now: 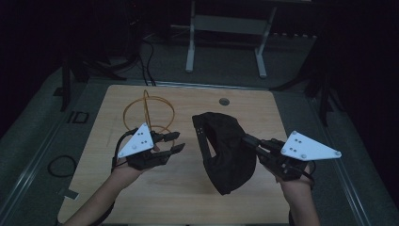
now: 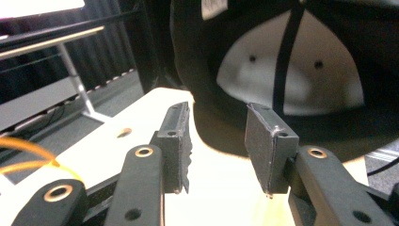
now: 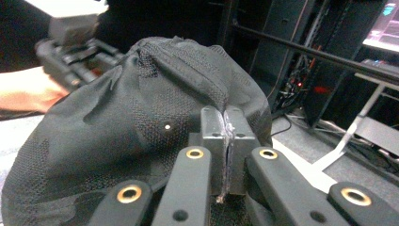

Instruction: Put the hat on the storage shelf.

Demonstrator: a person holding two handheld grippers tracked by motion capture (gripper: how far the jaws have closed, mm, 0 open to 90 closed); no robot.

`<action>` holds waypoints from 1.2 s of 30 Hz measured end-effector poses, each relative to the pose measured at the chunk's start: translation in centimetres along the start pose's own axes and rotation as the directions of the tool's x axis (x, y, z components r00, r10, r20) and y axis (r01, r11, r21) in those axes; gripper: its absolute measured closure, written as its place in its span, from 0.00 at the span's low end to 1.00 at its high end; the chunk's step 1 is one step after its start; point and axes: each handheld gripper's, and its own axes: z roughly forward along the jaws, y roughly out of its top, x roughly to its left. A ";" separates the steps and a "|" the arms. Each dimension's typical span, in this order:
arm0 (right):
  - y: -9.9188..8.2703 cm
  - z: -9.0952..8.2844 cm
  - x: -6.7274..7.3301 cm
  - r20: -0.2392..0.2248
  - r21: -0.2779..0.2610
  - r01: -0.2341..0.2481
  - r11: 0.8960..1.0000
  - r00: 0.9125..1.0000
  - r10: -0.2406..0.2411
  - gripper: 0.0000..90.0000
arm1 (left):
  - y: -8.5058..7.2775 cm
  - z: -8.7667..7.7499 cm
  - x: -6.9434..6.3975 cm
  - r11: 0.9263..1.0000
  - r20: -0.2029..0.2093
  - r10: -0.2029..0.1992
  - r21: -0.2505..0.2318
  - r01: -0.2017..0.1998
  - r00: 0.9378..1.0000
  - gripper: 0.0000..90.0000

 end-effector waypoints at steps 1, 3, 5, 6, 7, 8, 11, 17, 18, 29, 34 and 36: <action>0.1 0.1 -0.2 0.007 -0.008 -0.009 1.000 1.000 0.009 0.99 | -0.2 -0.3 -0.1 1.000 -0.002 -0.004 0.006 0.004 1.000 0.68; 0.4 0.3 -0.5 0.026 -0.015 -0.012 1.000 1.000 0.013 0.99 | -0.8 -0.8 -0.2 1.000 -0.027 -0.019 0.014 0.019 0.999 0.68; 0.7 0.7 -0.8 0.032 -0.020 -0.013 1.000 0.999 0.013 0.99 | -1.4 -1.4 -0.2 0.999 -0.031 -0.051 0.015 0.052 0.998 0.67; 0.9 0.9 -0.9 0.041 -0.020 -0.008 1.000 0.999 0.009 0.99 | -1.7 -1.7 -0.2 0.998 -0.045 -0.051 0.020 0.052 0.998 0.67; 1.1 1.2 -1.0 0.049 -0.019 -0.006 1.000 0.999 0.007 0.99 | -2.0 -2.0 -0.2 0.998 -0.044 -0.058 0.020 0.059 0.997 0.68; 1.3 1.4 -1.1 0.045 -0.019 -0.007 1.000 0.999 0.008 0.99 | -2.3 -2.4 -0.3 0.998 -0.049 -0.061 0.027 0.063 0.997 0.67; 2.0 2.1 -1.5 0.057 -0.018 0.003 1.000 0.998 -0.002 0.99 | -3.5 -3.4 -0.3 0.996 -0.063 -0.081 0.039 0.084 0.995 0.67; 3.3 3.7 -2.0 0.063 -0.024 0.020 1.000 0.998 -0.019 0.99 | -6.2 -5.1 -0.5 0.990 -0.103 -0.125 0.051 0.131 0.987 0.66; 3.5 4.0 -2.1 0.063 -0.028 0.022 0.999 0.998 -0.020 0.99 | -6.7 -5.3 -0.6 0.990 -0.110 -0.127 0.054 0.134 0.986 0.63; 6.6 8.1 -2.5 0.042 -0.023 0.052 0.998 0.998 -0.051 0.99 | -12.3 -6.7 -0.9 0.968 -0.188 -0.208 0.099 0.230 0.960 0.34; 7.2 10.5 -2.2 0.020 -0.003 0.064 0.998 0.998 -0.063 0.99 | -14.4 -6.9 -0.9 0.955 -0.257 -0.237 0.115 0.273 0.937 0.10; 7.5 11.5 -2.1 0.013 0.003 0.063 0.998 0.998 -0.063 0.99 | -15.1 -7.1 -1.0 0.947 -0.280 -0.265 0.102 0.303 0.923 0.03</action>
